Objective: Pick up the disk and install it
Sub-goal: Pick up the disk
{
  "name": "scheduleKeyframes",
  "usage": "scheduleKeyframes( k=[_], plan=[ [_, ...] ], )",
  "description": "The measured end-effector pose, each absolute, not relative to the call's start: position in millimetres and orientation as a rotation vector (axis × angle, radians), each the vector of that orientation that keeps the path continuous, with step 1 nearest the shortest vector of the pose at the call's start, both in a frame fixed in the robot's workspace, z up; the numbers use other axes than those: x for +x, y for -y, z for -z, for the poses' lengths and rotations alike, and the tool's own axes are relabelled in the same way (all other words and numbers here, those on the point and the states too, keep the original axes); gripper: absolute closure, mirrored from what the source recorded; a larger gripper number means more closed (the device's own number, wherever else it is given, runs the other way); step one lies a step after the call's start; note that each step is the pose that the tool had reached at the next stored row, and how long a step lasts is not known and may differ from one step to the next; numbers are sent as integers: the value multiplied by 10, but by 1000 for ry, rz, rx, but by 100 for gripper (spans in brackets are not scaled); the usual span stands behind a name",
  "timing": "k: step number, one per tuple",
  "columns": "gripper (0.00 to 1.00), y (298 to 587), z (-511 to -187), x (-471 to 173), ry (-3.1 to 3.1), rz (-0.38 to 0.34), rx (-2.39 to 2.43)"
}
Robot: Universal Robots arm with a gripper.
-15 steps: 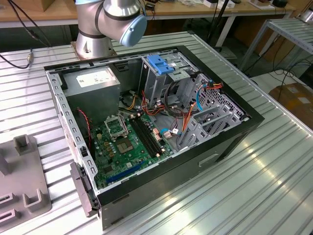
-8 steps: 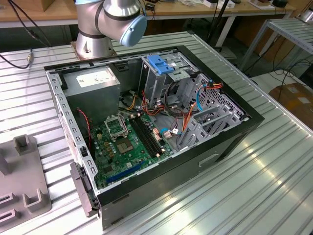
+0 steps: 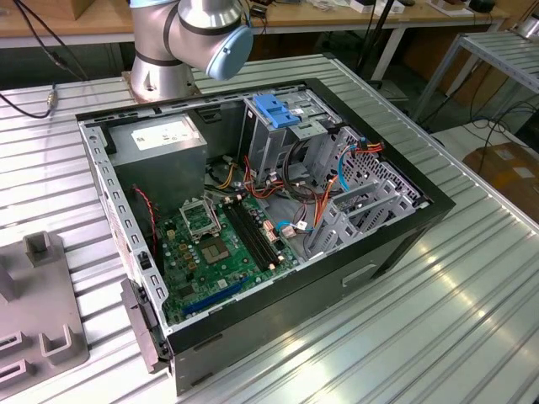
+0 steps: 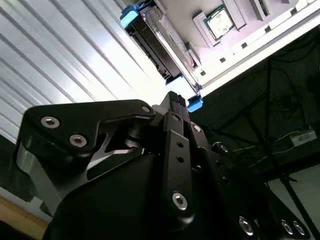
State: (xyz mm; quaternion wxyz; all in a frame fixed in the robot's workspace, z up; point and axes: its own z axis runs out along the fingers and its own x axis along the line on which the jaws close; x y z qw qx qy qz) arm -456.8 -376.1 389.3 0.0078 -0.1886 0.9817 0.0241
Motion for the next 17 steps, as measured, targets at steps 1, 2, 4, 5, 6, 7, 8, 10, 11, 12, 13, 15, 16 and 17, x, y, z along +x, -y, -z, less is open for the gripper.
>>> scheduleKeyframes(
  k=[1, 2, 4, 5, 6, 7, 8, 10, 11, 12, 13, 15, 16, 17],
  plan=[
    [90, 3761, -3893, -4569, -3062, -76, -628],
    [90, 3760, -3893, -4571, -3053, -76, -671],
    [90, 3761, -3892, -4572, -3037, -75, -749],
    [90, 3762, -3892, -4572, -3031, -74, -777],
    [90, 3761, -3892, -4572, -3024, -72, -806],
    [90, 3761, -3892, -4574, -3013, -68, -850],
    [90, 3761, -3890, -4583, -2996, -65, -914],
    [90, 3761, -3882, -4621, -2985, -64, -952],
    [90, 3761, -3879, -4623, -2979, -63, -971],
    [90, 3761, -3877, -4623, -2972, -62, -997],
    [90, 3761, -3875, -4624, -2959, -61, -1040],
    [90, 3761, -3869, -4624, -2929, -58, -1126],
    [90, 3761, -3867, -4624, -2918, -56, -1157],
    [90, 3761, -3864, -4624, -2903, -56, -1198]
  ],
)
